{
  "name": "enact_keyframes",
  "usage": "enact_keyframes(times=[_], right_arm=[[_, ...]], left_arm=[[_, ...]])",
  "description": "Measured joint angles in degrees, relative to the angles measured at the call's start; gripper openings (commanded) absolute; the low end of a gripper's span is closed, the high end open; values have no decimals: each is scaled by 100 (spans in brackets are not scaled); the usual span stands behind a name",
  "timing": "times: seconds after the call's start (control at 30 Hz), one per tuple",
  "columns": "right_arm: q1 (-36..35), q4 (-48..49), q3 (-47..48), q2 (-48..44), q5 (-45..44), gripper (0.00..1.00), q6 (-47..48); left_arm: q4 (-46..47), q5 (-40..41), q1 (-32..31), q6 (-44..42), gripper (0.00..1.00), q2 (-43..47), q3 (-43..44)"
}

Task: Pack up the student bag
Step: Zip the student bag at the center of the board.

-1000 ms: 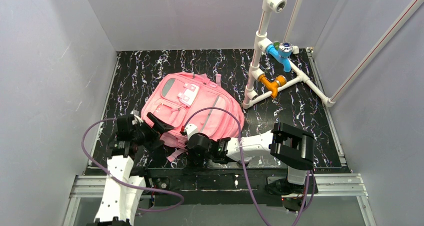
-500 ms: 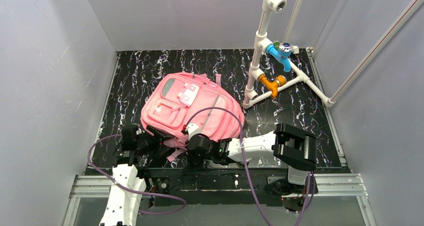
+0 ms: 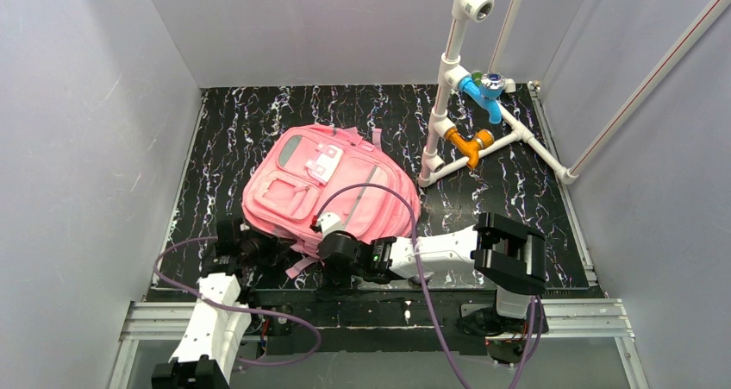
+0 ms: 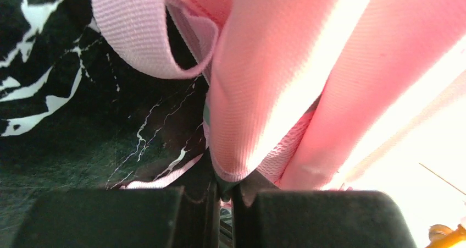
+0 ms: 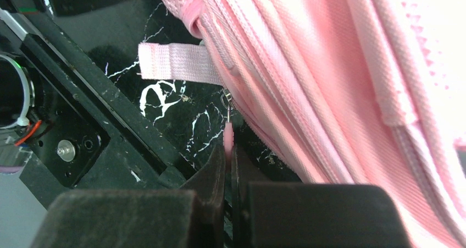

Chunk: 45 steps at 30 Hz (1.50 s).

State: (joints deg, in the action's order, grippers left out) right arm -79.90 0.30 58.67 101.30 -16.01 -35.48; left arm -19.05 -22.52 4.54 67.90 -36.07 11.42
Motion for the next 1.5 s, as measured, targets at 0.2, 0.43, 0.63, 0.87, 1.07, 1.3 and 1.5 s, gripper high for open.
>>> enact_keyframes(times=[0.2, 0.43, 0.63, 0.87, 1.07, 1.3, 1.5], right_arm=[[-214, -492, -70, -212, -330, 1, 232], [-345, -1029, -1187, -1888, -557, 1, 396], [-348, -1095, -1250, -2164, -586, 1, 601], [-330, -1108, -748, -1554, -417, 1, 907], [-186, -1093, -748, -1556, -256, 1, 1034], [116, -1108, -994, -2111, 2, 1, 1038], [151, -1200, -1097, -2417, 15, 1, 1040]], left_arm=[[-297, 507, 125, -734, 0, -887, 863], [-505, 671, 935, -1954, 0, -2122, 1847], [-476, 437, 1027, -2490, 42, -2640, 2199], [-850, 758, 389, -2752, 54, -1930, 2114], [-1738, 2052, -1993, -2828, 50, -437, 2708], [-1934, 2074, -2232, -2610, 75, 225, 2861], [-1639, 1207, -2236, -1587, 76, 197, 2544]])
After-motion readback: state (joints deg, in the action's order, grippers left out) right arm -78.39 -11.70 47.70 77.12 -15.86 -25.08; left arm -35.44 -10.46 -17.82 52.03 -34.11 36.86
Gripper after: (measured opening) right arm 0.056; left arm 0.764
